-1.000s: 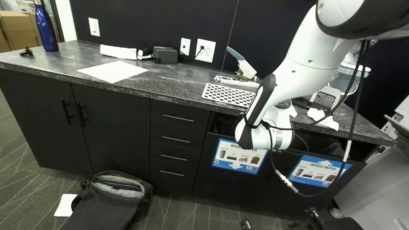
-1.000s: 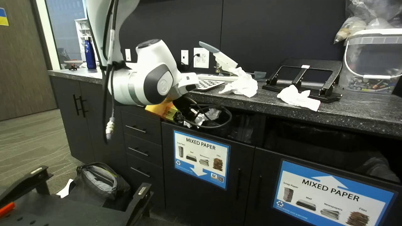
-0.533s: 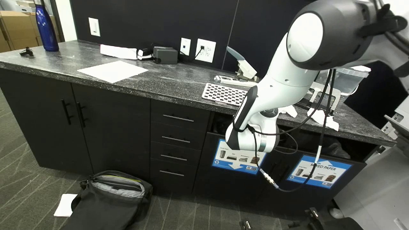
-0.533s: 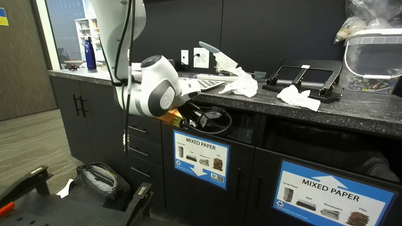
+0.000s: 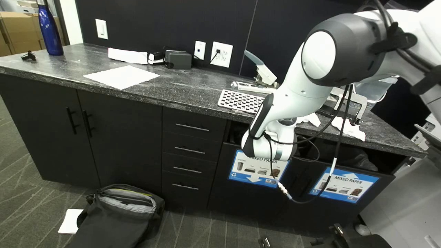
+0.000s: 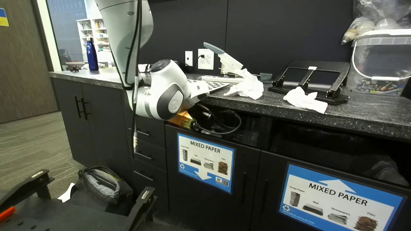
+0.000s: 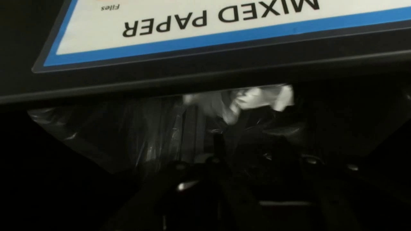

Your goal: Pick up the papers from the counter and throw them in the bin

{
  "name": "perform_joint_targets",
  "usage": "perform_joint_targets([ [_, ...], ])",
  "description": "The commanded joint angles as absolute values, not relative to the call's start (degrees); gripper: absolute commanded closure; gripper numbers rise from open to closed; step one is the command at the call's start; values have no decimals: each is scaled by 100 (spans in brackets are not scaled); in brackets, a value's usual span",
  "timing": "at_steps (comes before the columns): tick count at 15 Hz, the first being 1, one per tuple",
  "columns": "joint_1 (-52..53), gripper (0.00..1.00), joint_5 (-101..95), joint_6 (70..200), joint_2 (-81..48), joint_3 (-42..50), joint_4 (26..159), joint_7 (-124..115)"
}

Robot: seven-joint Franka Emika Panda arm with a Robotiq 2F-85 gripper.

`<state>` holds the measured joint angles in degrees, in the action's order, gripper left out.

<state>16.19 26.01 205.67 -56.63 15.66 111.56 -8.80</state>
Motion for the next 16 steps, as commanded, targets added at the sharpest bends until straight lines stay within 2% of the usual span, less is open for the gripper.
perform_joint_targets([
  [1,1552,25,2584,20210,-5401,1537,11191,-647],
  [4,1893,3,2713,19464,-4851,1850,11759,-525],
  [5,1929,0,2575,19120,-4503,1881,12072,-513],
  [13,2778,0,1523,15386,-2008,2909,13455,-630],
  [16,2336,0,-132,14260,-1087,2672,13317,-2157],
])
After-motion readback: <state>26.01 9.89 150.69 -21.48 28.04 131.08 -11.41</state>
